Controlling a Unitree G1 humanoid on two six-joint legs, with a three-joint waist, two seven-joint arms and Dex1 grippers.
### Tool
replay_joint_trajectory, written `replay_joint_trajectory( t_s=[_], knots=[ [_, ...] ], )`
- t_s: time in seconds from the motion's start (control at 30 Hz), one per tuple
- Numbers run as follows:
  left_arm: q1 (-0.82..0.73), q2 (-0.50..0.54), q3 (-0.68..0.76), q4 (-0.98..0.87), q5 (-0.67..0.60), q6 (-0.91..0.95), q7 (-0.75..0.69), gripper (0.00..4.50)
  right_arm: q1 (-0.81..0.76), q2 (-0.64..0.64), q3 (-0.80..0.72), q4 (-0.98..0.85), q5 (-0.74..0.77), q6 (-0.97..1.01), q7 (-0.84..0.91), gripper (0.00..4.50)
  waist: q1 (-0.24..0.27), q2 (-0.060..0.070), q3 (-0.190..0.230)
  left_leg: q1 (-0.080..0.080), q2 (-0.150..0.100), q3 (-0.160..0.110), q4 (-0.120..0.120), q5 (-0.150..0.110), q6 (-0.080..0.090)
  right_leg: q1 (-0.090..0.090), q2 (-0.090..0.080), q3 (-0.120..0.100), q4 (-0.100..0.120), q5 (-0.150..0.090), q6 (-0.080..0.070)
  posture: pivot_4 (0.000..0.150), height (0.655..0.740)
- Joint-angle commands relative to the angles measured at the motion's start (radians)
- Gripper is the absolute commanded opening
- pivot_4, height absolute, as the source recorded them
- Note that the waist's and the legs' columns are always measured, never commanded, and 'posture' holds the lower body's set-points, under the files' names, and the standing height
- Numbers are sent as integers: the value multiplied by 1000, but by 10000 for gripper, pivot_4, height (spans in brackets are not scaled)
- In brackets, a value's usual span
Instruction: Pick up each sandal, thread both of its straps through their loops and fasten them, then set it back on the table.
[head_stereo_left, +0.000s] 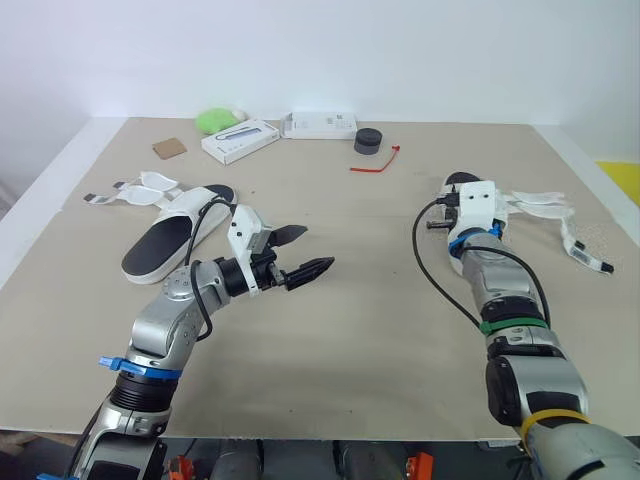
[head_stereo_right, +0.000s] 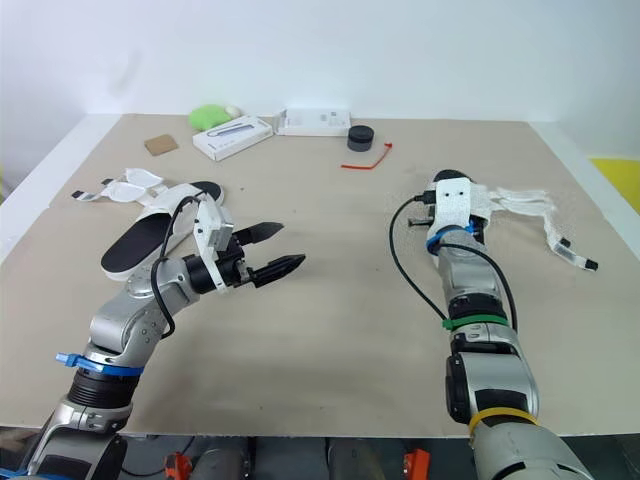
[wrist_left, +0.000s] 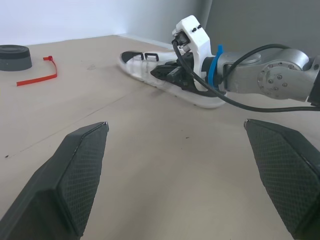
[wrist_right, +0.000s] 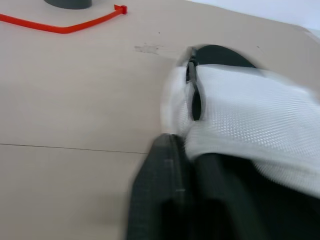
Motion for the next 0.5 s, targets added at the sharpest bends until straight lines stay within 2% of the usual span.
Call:
replay_joint_trajectory(
  t_s=[0.03, 0.1, 0.2, 0.3, 0.4, 0.5],
  knots=[
    [4, 15, 31, -46, -22, 0, -6, 45000, -11, -3, -38, 3, 36, -27, 51, 410, 0, 0, 0, 0, 0, 0, 0, 0, 0, 0, 0, 0, 0, 0, 0, 1500, 7400],
    [11, 37, 38, -57, -33, 8, -25, 45000, 0, 5, -47, -56, 91, -20, 174, 410, -2, 0, 0, 0, 0, 0, 0, 0, 0, 0, 0, 0, 0, 0, 0, 1500, 7400],
    [29, 108, 37, -63, -31, 5, -93, 45000, 97, -22, 21, -326, 194, 45, 501, 410, -10, 2, 1, 0, 1, 0, -2, 0, 0, -1, 1, 0, 0, -1, 0, 1500, 7400],
    [30, 184, 38, -27, -14, -2, -156, 45000, 205, -110, 65, -591, 326, 177, 781, 410, -14, 9, 5, -1, 0, 0, -4, 0, 0, -3, 1, 1, 0, -3, 0, 1500, 7400],
    [20, 241, 40, 12, 0, -18, -215, 45000, 272, -205, 119, -737, 384, 244, 987, 410, -8, 13, 8, -2, -1, -1, -5, 0, 0, -3, 0, 1, 0, -5, 1, 1500, 7400],
    [0, 266, 47, 29, -8, -25, -253, 45000, 289, -262, 179, -777, 378, 260, 1100, 410, -1, 12, 9, -2, -1, -1, -6, -1, -1, -3, 0, 1, 0, -5, 1, 1500, 7400]
  ],
)
